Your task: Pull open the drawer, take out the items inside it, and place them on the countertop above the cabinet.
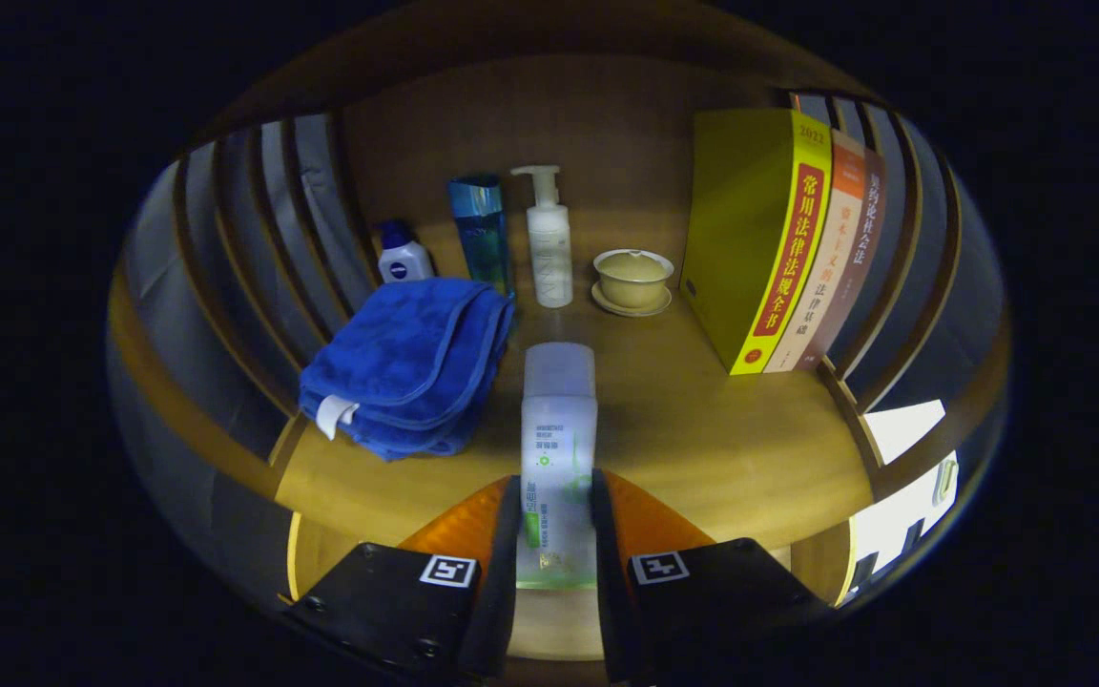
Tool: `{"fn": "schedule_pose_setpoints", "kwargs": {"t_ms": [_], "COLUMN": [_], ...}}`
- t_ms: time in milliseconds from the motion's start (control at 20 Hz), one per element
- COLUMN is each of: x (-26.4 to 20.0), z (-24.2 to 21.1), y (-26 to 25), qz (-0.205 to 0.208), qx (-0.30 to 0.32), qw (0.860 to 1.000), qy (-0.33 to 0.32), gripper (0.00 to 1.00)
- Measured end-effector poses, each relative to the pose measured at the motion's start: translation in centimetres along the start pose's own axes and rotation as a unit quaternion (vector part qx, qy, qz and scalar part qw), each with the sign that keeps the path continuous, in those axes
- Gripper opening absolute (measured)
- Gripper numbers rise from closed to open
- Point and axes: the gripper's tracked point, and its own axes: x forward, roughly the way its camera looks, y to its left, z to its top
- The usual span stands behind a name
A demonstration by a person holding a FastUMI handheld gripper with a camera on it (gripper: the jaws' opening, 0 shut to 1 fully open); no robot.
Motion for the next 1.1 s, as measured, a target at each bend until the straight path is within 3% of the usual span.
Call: {"fn": "schedule_pose_setpoints", "kwargs": {"t_ms": [300,700,1100], "x": [3.7,5.0,5.2], "z": [-0.9,-0.1,-0.6], "y": [-0.2,-0.2,-0.8], "qz": [-0.001,-0.017,-0.027], "qx": [0.013,-0.011,-0.015], "qw": [1.000,1.000,0.999], "qy": [0.025,-0.006,-0.018], "gripper": [0.46,0.47,0.72]}}
